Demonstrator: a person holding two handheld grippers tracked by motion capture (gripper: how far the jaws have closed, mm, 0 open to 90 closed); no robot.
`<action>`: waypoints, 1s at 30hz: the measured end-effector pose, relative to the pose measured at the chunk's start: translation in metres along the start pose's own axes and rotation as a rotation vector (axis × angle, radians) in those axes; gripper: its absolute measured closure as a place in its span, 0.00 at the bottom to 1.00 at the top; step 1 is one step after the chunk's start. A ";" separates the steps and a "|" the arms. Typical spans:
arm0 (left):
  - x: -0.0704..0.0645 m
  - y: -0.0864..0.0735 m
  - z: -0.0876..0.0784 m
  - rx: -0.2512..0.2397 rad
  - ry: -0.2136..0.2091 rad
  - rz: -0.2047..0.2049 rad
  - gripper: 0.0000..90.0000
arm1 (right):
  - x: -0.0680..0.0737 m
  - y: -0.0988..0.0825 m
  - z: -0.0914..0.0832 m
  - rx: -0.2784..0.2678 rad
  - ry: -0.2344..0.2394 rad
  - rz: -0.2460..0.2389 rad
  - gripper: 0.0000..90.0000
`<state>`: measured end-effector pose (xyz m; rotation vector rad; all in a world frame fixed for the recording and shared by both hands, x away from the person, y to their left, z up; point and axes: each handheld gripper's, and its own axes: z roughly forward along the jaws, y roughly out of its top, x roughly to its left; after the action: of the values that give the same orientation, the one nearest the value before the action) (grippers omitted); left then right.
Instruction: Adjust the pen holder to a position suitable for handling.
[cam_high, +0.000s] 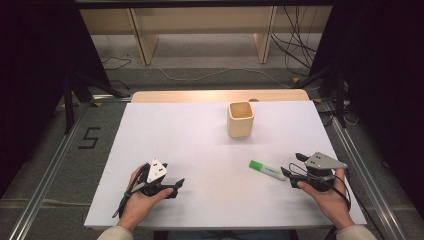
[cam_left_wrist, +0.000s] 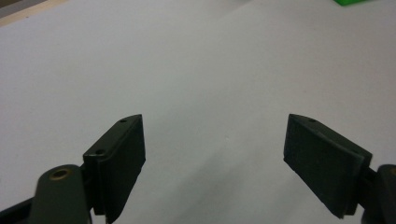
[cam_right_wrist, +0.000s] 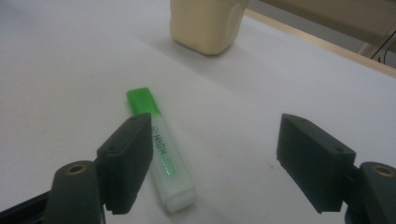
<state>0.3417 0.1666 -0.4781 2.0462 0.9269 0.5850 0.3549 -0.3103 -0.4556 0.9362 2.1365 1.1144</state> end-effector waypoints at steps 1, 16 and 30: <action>0.000 0.000 0.000 0.005 0.000 0.003 0.23 | 0.000 0.000 0.001 -0.002 -0.005 -0.008 0.32; 0.001 0.000 0.001 0.007 0.010 0.007 0.24 | -0.009 0.009 0.014 0.073 -0.007 0.001 0.38; 0.004 -0.003 -0.001 0.005 0.023 -0.003 0.24 | -0.010 0.013 0.020 0.098 0.003 0.009 0.37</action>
<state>0.3419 0.1714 -0.4793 2.0461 0.9462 0.6063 0.3799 -0.3031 -0.4530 0.9889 2.2082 1.0240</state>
